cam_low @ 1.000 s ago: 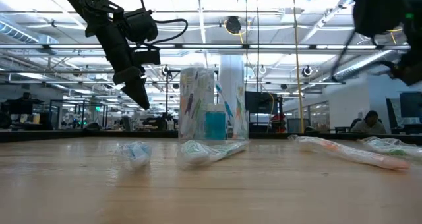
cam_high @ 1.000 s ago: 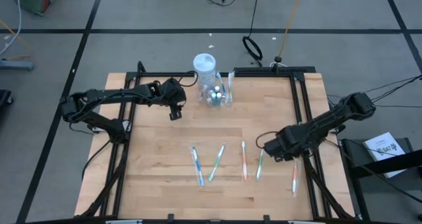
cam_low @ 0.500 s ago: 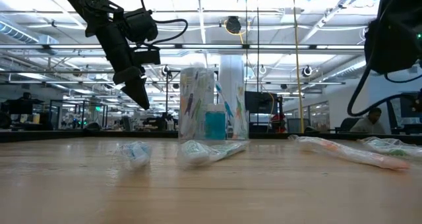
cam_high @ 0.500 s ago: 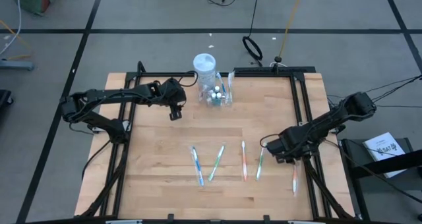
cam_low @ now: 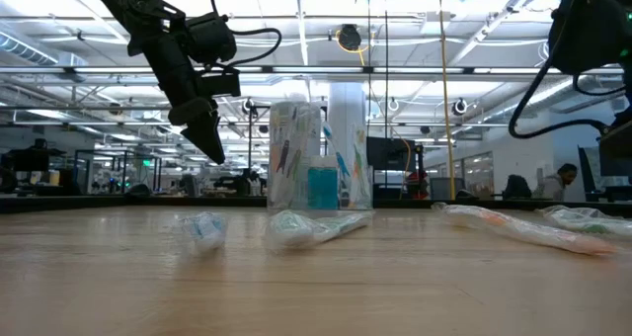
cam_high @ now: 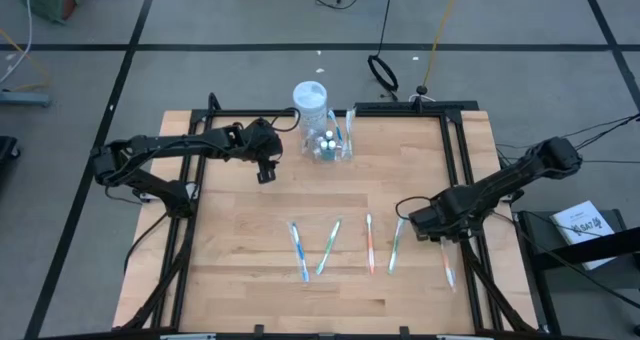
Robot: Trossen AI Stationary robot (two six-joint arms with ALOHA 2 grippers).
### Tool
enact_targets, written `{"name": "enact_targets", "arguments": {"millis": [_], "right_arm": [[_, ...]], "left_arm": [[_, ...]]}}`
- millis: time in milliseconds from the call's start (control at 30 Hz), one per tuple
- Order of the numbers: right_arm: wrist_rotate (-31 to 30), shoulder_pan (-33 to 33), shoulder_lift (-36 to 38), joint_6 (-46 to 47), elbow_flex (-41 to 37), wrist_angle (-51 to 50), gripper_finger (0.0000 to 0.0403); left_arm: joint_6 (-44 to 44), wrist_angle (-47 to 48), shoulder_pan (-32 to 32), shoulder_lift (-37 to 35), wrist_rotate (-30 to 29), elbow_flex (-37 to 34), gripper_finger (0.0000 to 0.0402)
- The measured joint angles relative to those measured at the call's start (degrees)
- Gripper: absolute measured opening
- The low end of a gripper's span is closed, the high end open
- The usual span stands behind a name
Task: Pick & Place toothbrushing station
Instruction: Put the orange toothbrush into the transparent organizer
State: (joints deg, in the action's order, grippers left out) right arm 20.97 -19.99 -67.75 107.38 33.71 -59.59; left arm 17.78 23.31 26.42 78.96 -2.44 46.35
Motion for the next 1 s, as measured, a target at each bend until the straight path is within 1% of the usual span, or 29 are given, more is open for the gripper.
{"name": "enact_targets", "arguments": {"millis": [167, 333, 433, 567, 667, 767, 867, 1000], "right_arm": [[-0.89, 0.0, 0.6, -0.5, 0.0, 0.83, 0.0171], [-7.72, 0.05, 0.6, -8.4, 0.02, 6.58, 0.0171], [-7.49, 0.42, 0.57, -8.95, 0.02, 6.5, 0.0171], [-7.65, 0.44, 0.55, -9.34, 0.0, 3.29, 0.0171], [-7.77, 0.44, 0.6, -10.01, -0.38, 2.94, 0.0171], [-7.9, 0.44, 0.57, -12.45, -2.43, 5.04, 0.0171], [-7.76, 0.46, 0.8, -13.92, -5.72, 11.26, 0.0167], [-5.64, 0.93, 0.75, -17.3, -8.72, 13.87, 0.0144]], "left_arm": [[0.02, 0.0, 0.02, 0.0, 0.01, 0.0, 0.0209], [0.02, 0.0, 0.02, 0.0, 0.0, 0.0, 0.0209], [0.02, 0.0, 0.01, 0.0, 0.0, 0.0, 0.0209], [0.02, 0.0, 0.02, 0.0, 0.0, 0.0, 0.0209], [0.01, 0.0, 0.01, 0.0, 0.0, 0.0, 0.0209], [0.0, 0.0, 0.02, 0.0, 0.0, 0.0, 0.0209], [0.0, 0.0, 0.01, 0.0, 0.0, 0.0, 0.0209], [0.0, 0.0, 0.01, 0.0, 0.0, 0.0, 0.0209]]}}
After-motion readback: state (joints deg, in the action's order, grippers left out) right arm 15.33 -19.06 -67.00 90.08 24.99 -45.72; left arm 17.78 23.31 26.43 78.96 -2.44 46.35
